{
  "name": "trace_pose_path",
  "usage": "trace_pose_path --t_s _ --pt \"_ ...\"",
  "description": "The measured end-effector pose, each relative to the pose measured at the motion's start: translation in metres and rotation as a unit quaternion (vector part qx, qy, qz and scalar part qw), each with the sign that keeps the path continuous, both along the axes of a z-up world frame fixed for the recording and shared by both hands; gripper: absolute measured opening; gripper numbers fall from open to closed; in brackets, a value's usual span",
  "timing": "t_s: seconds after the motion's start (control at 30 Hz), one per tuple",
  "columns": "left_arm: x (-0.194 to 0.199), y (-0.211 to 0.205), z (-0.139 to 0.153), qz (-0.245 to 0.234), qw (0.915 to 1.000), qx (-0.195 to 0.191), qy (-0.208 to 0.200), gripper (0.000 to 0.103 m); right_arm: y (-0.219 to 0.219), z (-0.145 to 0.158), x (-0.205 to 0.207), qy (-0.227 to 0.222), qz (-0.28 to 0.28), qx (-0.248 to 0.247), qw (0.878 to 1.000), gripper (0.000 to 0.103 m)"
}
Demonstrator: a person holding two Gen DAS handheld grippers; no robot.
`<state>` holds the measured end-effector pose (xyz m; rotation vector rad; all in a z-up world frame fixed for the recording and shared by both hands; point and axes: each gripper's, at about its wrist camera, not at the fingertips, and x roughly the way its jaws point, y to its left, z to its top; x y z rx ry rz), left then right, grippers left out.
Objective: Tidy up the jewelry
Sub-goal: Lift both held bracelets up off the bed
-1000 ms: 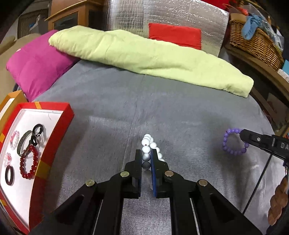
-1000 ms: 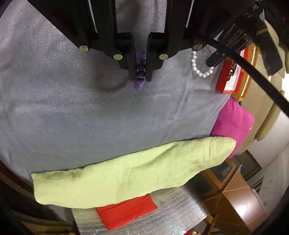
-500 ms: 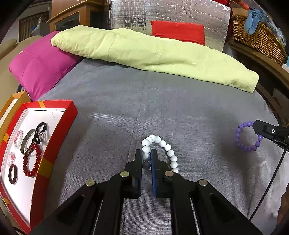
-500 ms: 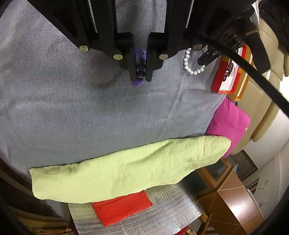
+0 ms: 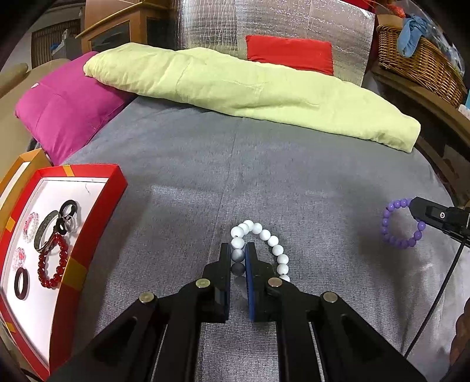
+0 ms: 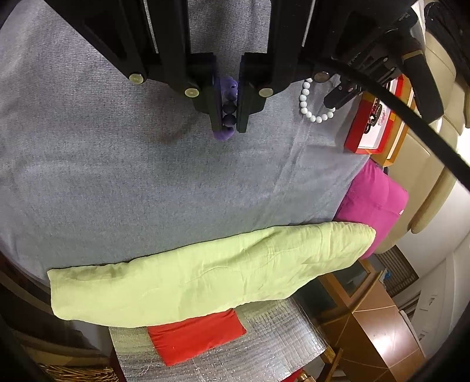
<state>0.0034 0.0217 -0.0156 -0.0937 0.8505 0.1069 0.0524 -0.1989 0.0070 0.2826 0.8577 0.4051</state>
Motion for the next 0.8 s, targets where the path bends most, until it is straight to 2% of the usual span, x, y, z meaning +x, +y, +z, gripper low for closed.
trace_pose_path --t_s 0.67,0.8 --pt "-0.0047 0.0014 0.0046 0.005 0.9999 -0.002 -0.011 0.010 0.0084 -0.0019 -0.0029 -0.008 0.004 -0.023 1.000 0.010" --pt "-0.0062 0.0035 0.0062 0.012 0.9998 0.003 -0.018 0.010 0.0097 -0.0074 -0.0065 0.002 0.001 -0.023 1.000 0.010"
